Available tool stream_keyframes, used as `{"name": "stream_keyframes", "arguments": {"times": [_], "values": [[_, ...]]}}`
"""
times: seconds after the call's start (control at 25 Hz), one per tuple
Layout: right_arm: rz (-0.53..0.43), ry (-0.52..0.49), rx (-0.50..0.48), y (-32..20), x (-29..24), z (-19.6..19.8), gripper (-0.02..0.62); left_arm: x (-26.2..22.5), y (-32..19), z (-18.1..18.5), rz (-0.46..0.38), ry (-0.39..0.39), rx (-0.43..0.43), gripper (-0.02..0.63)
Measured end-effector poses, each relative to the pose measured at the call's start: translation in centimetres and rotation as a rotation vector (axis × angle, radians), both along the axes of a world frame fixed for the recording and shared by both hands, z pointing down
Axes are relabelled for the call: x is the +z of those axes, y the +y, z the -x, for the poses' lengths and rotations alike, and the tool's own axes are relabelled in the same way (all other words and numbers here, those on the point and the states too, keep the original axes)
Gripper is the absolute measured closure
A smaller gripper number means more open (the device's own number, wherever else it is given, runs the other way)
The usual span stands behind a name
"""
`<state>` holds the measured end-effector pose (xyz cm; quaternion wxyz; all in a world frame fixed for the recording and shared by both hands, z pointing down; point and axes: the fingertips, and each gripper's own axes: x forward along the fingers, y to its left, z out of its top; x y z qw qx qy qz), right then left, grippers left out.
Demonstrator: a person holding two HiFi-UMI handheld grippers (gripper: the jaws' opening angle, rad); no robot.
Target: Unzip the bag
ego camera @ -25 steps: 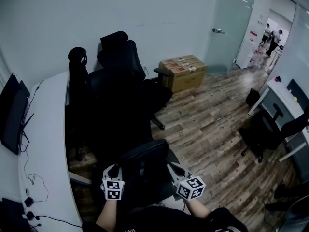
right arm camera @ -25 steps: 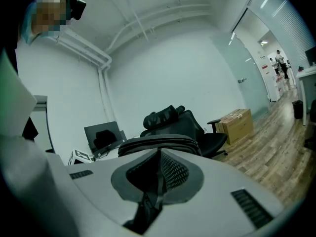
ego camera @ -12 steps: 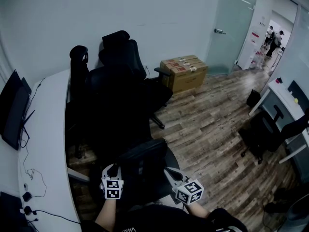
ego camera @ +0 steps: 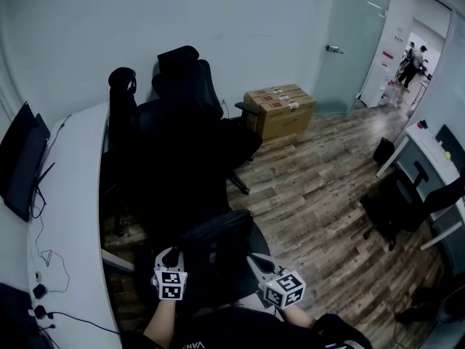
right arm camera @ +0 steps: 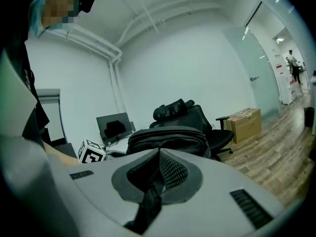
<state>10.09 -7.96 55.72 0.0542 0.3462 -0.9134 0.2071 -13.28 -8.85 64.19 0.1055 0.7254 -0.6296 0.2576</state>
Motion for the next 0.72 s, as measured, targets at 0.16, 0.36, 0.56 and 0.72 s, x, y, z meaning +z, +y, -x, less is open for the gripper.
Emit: {"name": "stream_keyframes", "arguments": {"times": [0.16,0.36,0.56,0.72], "values": [[-0.004,0.01,0.0,-0.19,0.22,0.26,0.551,0.21,0.21,-0.1,0.0,0.004,-0.001,0.535],[-0.004,0.019,0.001,-0.41,0.34,0.55,0.551,0.24,0.25,0.0,0.0,0.004,-0.003,0.535],[-0.005,0.023,0.004,-0.52,0.25,0.77,0.551,0.22,0.39,0.16,0.0,0.009,-0.004,0.535],[-0.008,0.027,0.007,-0.79,0.41,0.83,0.551,0.22,0.33,0.17,-0.004,0.005,-0.002,0.535]]}}
